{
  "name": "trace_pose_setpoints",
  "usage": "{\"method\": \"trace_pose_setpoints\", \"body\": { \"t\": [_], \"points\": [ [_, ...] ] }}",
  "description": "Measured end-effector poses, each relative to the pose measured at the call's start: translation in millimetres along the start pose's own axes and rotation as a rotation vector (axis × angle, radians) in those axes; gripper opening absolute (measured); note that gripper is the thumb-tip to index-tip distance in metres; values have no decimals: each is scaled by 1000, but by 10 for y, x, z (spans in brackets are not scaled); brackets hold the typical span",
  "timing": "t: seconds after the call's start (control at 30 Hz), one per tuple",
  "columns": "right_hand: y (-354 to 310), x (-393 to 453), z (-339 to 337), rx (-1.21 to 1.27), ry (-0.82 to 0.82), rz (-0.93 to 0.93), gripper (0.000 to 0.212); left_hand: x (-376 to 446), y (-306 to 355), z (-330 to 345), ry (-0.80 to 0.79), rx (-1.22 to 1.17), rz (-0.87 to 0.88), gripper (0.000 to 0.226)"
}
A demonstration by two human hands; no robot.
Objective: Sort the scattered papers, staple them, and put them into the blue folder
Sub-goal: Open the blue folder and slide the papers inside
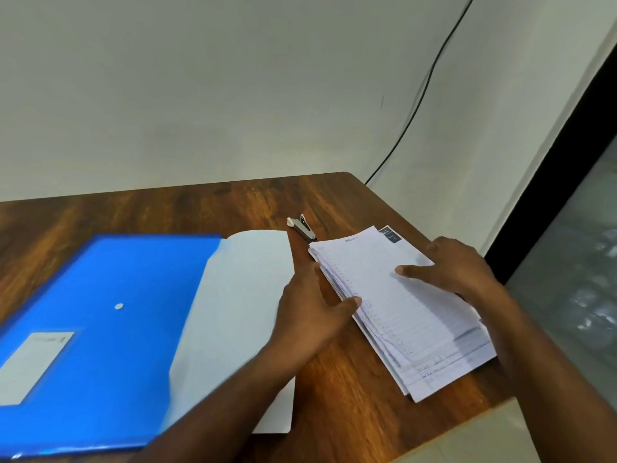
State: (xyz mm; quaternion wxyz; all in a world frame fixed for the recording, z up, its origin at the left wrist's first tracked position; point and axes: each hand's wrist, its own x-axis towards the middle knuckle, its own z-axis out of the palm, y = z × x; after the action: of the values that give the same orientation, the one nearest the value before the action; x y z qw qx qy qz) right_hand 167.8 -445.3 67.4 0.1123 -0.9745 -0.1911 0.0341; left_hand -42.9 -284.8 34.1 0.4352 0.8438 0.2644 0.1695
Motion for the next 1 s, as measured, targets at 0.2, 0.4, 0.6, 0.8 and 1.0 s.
{"method": "trace_pose_setpoints", "body": {
  "t": [0.2,0.4,0.6,0.8,1.0],
  "points": [
    [145,51,8,115,-74,35,64,155,76,61,-41,-256,-166,79],
    [205,199,89,285,-128,91,66,295,59,76,-131,-514,-304,60],
    [175,267,103,280,-171,118,68,481,9,99,-140,-614,-371,33],
    [167,288,109,287,-201,126,80,510,5,139,-188,-517,-359,32],
    [163,243,99,373,-214,114,80,460,2,268,-184,-319,-171,22]
  ]
}}
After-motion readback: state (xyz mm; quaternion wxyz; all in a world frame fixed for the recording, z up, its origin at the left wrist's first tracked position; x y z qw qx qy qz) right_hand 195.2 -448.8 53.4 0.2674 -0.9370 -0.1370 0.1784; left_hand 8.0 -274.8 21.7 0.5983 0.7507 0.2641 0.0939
